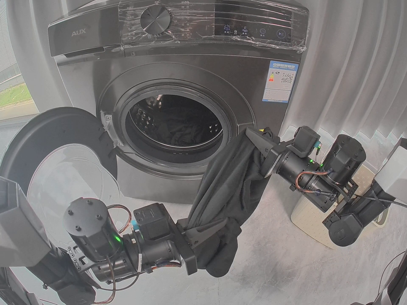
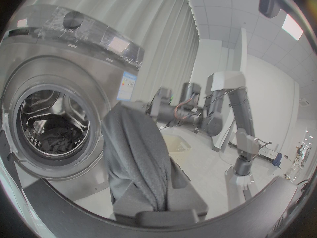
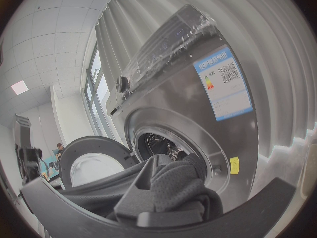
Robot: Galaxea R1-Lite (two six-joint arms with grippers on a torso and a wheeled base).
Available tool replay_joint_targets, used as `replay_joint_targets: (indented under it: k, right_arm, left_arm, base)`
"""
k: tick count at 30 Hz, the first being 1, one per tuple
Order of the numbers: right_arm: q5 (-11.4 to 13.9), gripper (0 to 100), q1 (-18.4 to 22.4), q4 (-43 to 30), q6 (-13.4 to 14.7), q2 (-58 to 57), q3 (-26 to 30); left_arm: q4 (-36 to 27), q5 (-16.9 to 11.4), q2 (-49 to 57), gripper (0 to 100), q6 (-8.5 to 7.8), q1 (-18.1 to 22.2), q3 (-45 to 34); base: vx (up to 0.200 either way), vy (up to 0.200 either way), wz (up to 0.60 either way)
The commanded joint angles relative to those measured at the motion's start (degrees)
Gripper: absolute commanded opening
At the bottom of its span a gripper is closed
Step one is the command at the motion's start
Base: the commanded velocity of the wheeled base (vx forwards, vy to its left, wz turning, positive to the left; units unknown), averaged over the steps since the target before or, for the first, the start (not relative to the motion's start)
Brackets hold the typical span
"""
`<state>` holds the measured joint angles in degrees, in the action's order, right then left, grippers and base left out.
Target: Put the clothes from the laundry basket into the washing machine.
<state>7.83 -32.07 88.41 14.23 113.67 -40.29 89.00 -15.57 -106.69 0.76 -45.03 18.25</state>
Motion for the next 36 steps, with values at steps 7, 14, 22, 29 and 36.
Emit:
replay_joint_targets:
  k: [7,14,22,29,36]
  right_arm:
    - [0.26,0,-2.38,0.28,-0.16,1.91,6.98]
    - [0.26,0,-6.16,0.28,-0.25,0.07,9.97]
    - [0.17,100,-8.36,0.36,-0.52,-3.01,17.61]
    - [1.75,100,-9.24,0.28,-1.66,-6.26,25.79]
    - [9.66,100,-11.17,0.28,-3.33,-10.66,30.71]
  left_arm:
    - [0.03,0.36,4.74,0,-0.14,-2.96,-0.32]
    - [0.03,0.71,4.91,0,-0.14,-1.90,-0.06]
    - [-0.06,0.98,4.91,0,-0.14,3.02,2.40]
    - [-0.06,0.89,4.74,0,-0.14,4.69,2.93]
    - [-0.06,0.89,4.65,0,-0.14,6.10,3.37]
  base:
    - [0.000,0.000,0.00]
    - [0.000,0.000,0.00]
    - [0.000,0.000,0.00]
    - [0.000,0.000,0.00]
    - [0.000,0.000,0.00]
